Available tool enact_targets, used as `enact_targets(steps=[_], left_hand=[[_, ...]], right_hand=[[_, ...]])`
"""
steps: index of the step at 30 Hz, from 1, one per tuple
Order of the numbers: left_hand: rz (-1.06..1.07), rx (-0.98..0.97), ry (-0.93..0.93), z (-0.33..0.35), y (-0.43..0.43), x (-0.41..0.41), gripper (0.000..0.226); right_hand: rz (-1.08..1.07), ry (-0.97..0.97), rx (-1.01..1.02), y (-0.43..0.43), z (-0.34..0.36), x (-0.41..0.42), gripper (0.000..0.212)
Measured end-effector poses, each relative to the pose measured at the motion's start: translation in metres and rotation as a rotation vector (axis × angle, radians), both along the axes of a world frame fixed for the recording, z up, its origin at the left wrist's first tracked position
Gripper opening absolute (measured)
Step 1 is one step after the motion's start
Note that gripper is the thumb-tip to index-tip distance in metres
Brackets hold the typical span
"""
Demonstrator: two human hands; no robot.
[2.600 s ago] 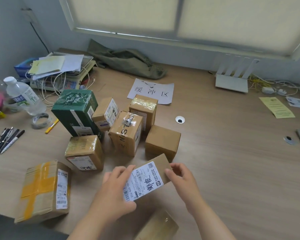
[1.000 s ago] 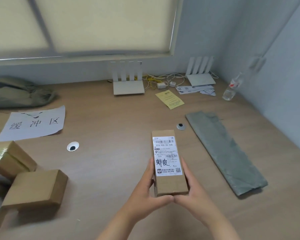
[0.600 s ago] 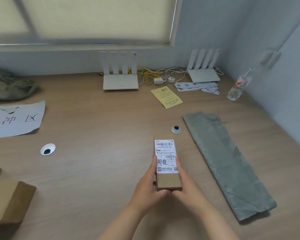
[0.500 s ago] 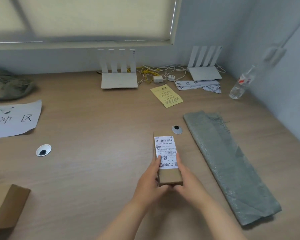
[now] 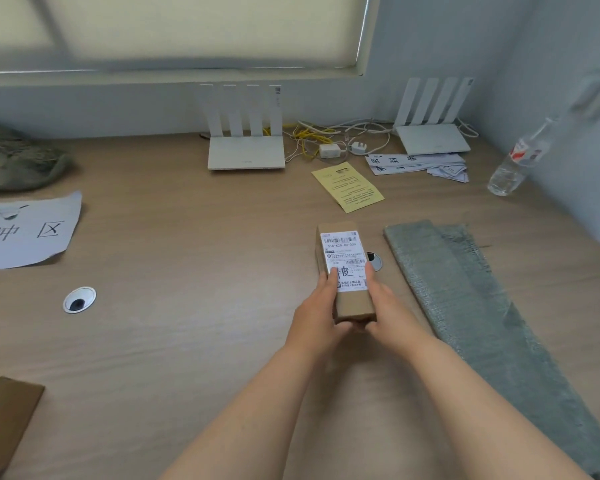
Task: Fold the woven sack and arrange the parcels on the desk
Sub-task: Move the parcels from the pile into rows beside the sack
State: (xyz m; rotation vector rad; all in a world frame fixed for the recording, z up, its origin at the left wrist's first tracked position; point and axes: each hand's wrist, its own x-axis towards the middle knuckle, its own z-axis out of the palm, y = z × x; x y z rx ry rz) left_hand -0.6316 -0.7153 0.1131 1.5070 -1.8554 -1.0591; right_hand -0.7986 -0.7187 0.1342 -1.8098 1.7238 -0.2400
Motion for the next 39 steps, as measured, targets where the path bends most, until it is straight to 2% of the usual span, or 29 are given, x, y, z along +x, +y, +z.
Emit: enact_targets(steps=[2, 7, 11, 16, 20, 26, 33, 39], left_hand=[[-0.002, 0.002, -0.009, 0.0, -0.003, -0.001, 0.108], [-0.038, 0.047, 0.079, 0.01, 0.013, 0.019, 0.135], [0.015, 0.003, 0.099, 0.034, 0.062, 0.058, 0.12], [0.151, 0.034, 0.197, 0.056, 0.145, 0.141, 0.103], [0.306, 0.104, 0.25, 0.076, 0.21, 0.218, 0.098], [0.444, 0.11, 0.212, 0.11, 0.29, 0.328, 0.09], [0.598, 0.139, 0.157, 0.13, 0.381, 0.442, 0.089], [0.706, 0.311, 0.173, 0.103, 0.459, 0.501, 0.083]], right_hand=[[-0.009, 0.009, -0.011, -0.002, -0.003, 0.001, 0.11], [-0.001, 0.0, -0.079, 0.012, 0.012, 0.006, 0.126], [-0.057, 0.118, -0.2, 0.07, 0.028, 0.038, 0.13], [-0.048, -0.268, -0.248, 0.158, 0.037, 0.129, 0.108], [-0.016, -0.47, -0.163, 0.208, 0.057, 0.211, 0.1], [0.054, -0.594, -0.004, 0.26, 0.091, 0.308, 0.101], [0.157, -0.569, 0.178, 0.308, 0.114, 0.396, 0.096], [0.177, -0.49, 0.386, 0.359, 0.092, 0.443, 0.092]])
